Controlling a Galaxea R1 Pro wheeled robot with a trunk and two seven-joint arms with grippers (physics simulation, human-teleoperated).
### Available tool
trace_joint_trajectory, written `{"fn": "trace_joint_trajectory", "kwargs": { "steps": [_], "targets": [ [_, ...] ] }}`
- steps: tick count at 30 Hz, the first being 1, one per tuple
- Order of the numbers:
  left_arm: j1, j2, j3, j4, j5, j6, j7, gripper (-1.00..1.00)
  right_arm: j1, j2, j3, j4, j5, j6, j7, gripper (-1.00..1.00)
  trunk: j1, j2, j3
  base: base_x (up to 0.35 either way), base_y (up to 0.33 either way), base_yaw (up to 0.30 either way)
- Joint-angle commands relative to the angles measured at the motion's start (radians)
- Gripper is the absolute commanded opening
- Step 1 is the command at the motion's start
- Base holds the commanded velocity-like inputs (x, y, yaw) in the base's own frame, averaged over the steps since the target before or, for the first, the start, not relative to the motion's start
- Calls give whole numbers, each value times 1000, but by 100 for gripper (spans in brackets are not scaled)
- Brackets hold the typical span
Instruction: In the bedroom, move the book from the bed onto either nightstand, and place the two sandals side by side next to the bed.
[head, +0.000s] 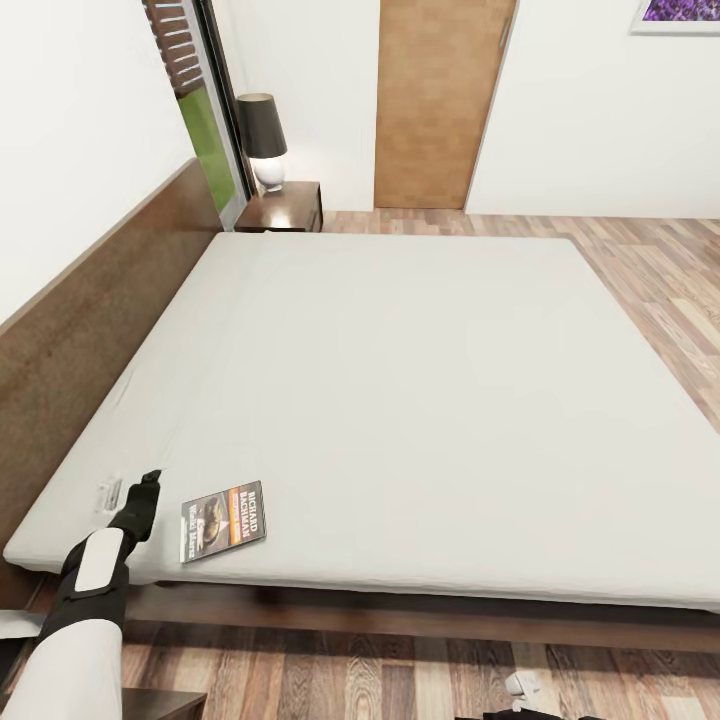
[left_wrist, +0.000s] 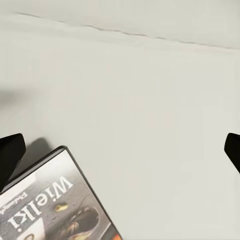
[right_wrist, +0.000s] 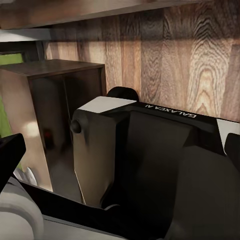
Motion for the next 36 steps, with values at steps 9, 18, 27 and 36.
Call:
{"fn": "trace_joint_trajectory", "kwargs": {
  "steps": [9, 18, 27, 36],
  "targets": [
    [0, -1, -6, -1, 12, 10, 5, 100, 0, 0, -7, -1, 1, 10, 5, 100, 0, 0, -1, 0, 0, 0],
    [0, -2, -9, -1, 12, 12, 3, 100, 0, 0, -7, -1, 1, 10, 5, 100, 0, 0, -1, 0, 0, 0],
    [0, -3, -9, -1, 12, 12, 2, 100, -1, 0, -7, -1, 1, 10, 5, 100, 0, 0, -1, 0, 0, 0],
    [0, -3, -9, -2, 12, 13, 1, 100, 0, 0, -7, -1, 1, 10, 5, 100, 12, -21, -10, 0, 0, 0]
  ]
}}
